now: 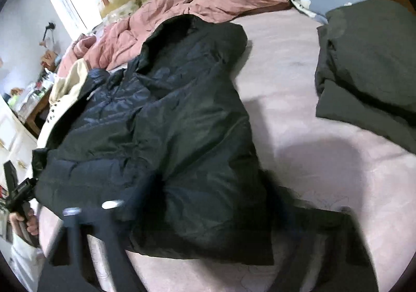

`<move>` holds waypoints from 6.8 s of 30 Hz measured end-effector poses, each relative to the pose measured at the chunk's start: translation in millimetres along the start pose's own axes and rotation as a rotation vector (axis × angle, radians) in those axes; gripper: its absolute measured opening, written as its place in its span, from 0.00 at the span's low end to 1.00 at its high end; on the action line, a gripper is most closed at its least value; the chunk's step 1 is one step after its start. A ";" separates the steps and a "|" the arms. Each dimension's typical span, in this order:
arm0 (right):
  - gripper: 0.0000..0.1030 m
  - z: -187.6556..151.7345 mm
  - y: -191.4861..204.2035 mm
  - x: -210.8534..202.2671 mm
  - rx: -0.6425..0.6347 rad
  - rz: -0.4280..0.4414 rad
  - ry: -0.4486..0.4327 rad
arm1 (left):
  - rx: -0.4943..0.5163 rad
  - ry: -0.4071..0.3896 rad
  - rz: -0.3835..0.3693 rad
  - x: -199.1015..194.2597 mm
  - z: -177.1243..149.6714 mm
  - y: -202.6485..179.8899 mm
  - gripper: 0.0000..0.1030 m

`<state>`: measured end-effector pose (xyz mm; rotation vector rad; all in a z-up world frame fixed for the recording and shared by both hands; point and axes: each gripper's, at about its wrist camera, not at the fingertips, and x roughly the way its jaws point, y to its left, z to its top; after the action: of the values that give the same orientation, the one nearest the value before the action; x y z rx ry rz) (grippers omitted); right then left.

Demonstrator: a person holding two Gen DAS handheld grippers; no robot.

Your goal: Fold large clothes

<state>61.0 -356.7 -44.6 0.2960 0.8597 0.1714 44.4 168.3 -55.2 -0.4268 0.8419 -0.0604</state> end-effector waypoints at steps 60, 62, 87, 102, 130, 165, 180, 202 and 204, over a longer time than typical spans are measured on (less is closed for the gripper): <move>1.00 -91.6 61.3 -130.4 -0.188 -0.300 -0.436 | 0.321 -0.217 0.163 -46.0 48.6 -150.3 0.90; 1.00 -89.8 59.5 -128.1 -0.178 -0.294 -0.418 | 0.299 -0.203 0.167 -28.4 52.4 -137.0 0.86; 1.00 -85.3 78.2 -108.5 -0.204 -0.272 -0.363 | -0.284 -0.155 0.287 -14.8 38.5 18.7 0.05; 0.95 58.3 134.7 -69.1 -0.131 -0.043 -0.178 | 0.022 -0.378 0.118 -56.2 43.5 -65.4 0.39; 0.27 2.3 173.8 32.5 -0.392 -0.043 0.221 | -0.019 -0.307 0.054 -46.4 49.8 -48.8 0.20; 0.42 -2.0 302.6 113.9 -0.188 0.298 0.306 | 0.034 -0.335 0.193 -70.2 55.1 -28.2 0.21; 0.68 52.9 277.0 76.4 -0.066 0.170 0.084 | -0.008 -0.318 0.209 -67.4 57.2 -16.3 0.21; 0.77 56.2 387.4 88.0 -0.175 0.533 0.139 | -0.146 -0.327 0.181 -73.4 62.3 23.5 0.23; 0.77 60.9 388.2 79.4 -0.177 0.526 0.119 | -0.142 -0.331 0.176 -73.7 62.5 22.2 0.24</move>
<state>147.1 20.1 61.7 0.3439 0.8638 0.7570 38.4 226.1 25.2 -0.4791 0.5560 0.2286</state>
